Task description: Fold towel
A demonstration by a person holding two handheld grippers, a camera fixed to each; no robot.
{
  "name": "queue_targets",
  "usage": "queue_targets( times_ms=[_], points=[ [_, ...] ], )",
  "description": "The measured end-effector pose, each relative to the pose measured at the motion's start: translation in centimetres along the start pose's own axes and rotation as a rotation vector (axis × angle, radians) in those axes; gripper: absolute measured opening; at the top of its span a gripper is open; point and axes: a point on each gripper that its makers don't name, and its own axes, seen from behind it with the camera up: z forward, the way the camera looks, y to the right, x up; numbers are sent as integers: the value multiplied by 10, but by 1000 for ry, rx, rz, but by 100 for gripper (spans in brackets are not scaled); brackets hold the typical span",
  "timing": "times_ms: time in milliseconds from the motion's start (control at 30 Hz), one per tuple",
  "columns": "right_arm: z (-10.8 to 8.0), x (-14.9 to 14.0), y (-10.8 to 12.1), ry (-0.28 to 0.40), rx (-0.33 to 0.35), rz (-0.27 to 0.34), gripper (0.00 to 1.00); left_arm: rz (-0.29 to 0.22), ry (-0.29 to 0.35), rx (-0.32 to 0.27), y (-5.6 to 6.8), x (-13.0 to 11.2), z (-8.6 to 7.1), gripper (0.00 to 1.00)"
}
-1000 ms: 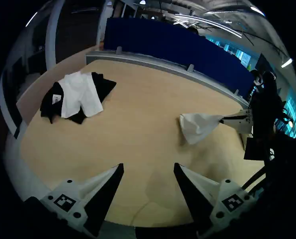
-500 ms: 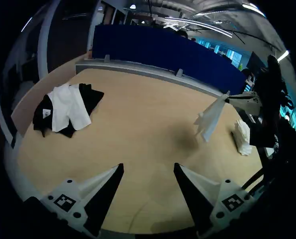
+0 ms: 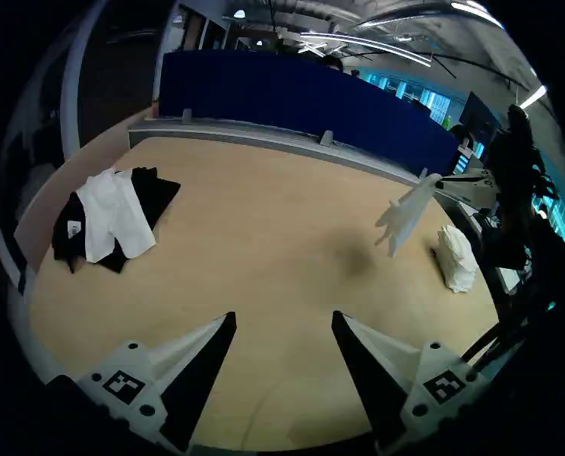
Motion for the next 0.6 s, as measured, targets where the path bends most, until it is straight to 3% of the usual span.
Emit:
queue_targets(
  times_ms=[233, 600],
  points=[
    [-22, -19, 55, -25, -47, 17, 3, 2, -4, -4, 9, 3, 4, 93],
    [-58, -45, 161, -55, -146, 30, 4, 19, -18, -4, 28, 3, 13, 93]
  ],
)
